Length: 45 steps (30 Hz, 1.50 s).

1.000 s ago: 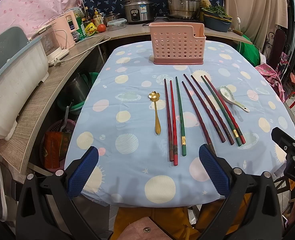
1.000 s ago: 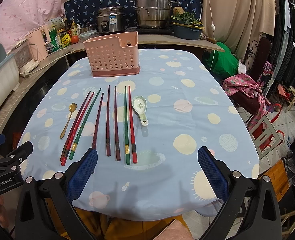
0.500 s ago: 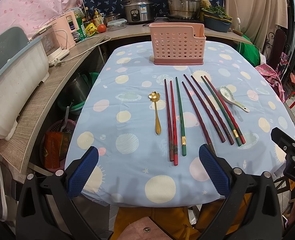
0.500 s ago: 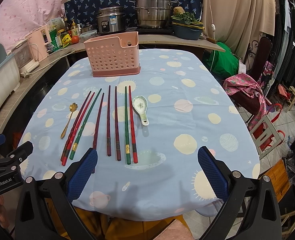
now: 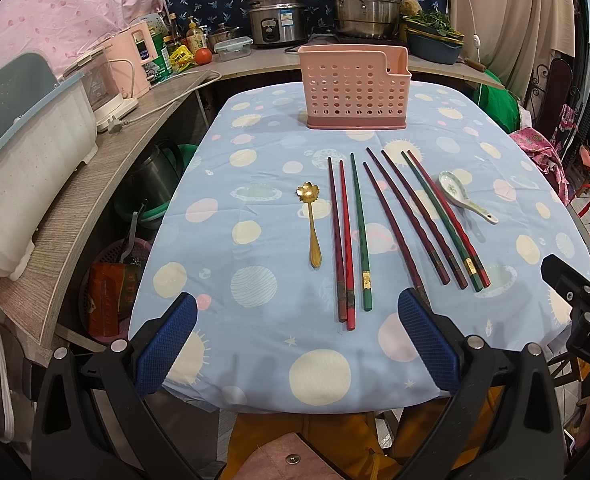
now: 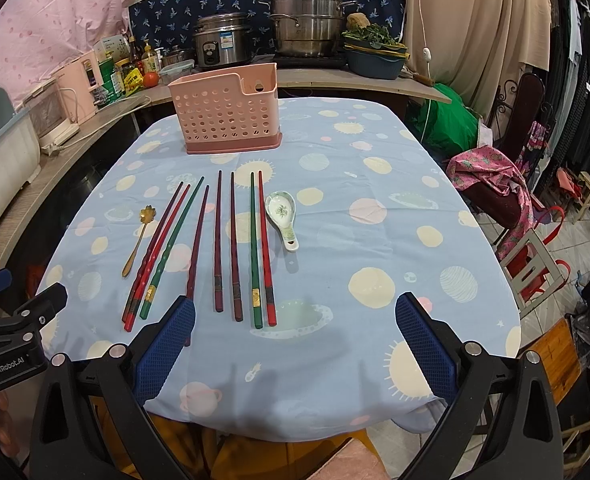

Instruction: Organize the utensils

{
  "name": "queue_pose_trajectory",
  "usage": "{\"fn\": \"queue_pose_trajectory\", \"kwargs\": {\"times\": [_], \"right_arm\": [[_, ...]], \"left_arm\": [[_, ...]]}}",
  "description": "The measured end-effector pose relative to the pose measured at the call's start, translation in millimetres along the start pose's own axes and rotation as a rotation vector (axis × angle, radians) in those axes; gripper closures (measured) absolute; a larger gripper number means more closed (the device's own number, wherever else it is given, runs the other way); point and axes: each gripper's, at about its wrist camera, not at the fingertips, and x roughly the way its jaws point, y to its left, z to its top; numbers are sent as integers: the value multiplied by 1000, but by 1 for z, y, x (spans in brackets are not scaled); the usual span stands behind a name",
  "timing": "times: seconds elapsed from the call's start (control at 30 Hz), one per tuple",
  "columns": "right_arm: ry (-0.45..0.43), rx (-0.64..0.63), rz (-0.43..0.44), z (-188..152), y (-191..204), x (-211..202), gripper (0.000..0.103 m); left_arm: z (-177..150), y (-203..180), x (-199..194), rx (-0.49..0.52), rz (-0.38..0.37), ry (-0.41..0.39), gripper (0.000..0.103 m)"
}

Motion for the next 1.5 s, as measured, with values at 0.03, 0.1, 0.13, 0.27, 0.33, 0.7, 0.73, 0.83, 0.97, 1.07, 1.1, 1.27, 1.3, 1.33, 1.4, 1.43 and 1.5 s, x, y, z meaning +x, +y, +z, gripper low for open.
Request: {"fn": "queue_pose_trajectory", "kwargs": {"times": [0.03,0.1,0.13,0.27,0.33,0.7,0.73,0.83,0.97,1.07,1.1,1.27,1.3,1.33,1.4,1.43,1.5], "right_arm": [[-1,1,0,0,0,0,7],[-1,0,0,0,0,0,7],[0,0,0,0,0,0,7],[-1,0,1,0,1,-1,7],[-1,-1,1,-2,4,-5,7],[0,1,2,0,1,-2,7],[0,1,2,0,1,-2,7],[0,1,2,0,1,-2,7],[0,2,3,0,0,-2,7],[0,2,3,1,-1,-2,7],[0,2,3,2,-2,-1,7],[2,3,4,0,3,-1,7],[1,3,4,0,1,0,7],[2,3,4,0,0,0,7],[2,4,4,0,0,1,7],[2,4,5,1,-1,1,7],[4,5,5,0,0,1,7]], "left_arm": [[-1,-1,0,0,0,0,7],[-1,-1,0,0,0,0,7],[-1,0,0,0,0,0,7],[-1,-1,0,0,0,-1,7],[-1,-1,0,0,0,0,7],[-2,-3,1,0,0,-1,7],[-2,-3,1,0,-1,-1,7],[-2,-3,1,0,-1,-1,7],[-2,-3,1,0,0,-1,7],[-2,-3,1,0,0,-1,7],[-2,-3,1,0,-1,0,7],[-2,-3,1,0,-1,-1,7],[-2,-3,1,0,-1,0,7],[-2,-3,1,-1,-1,0,7],[-2,-3,1,-1,-1,-1,7],[-2,-3,1,-1,-1,0,7],[-2,-4,2,-3,-2,2,7]]}}
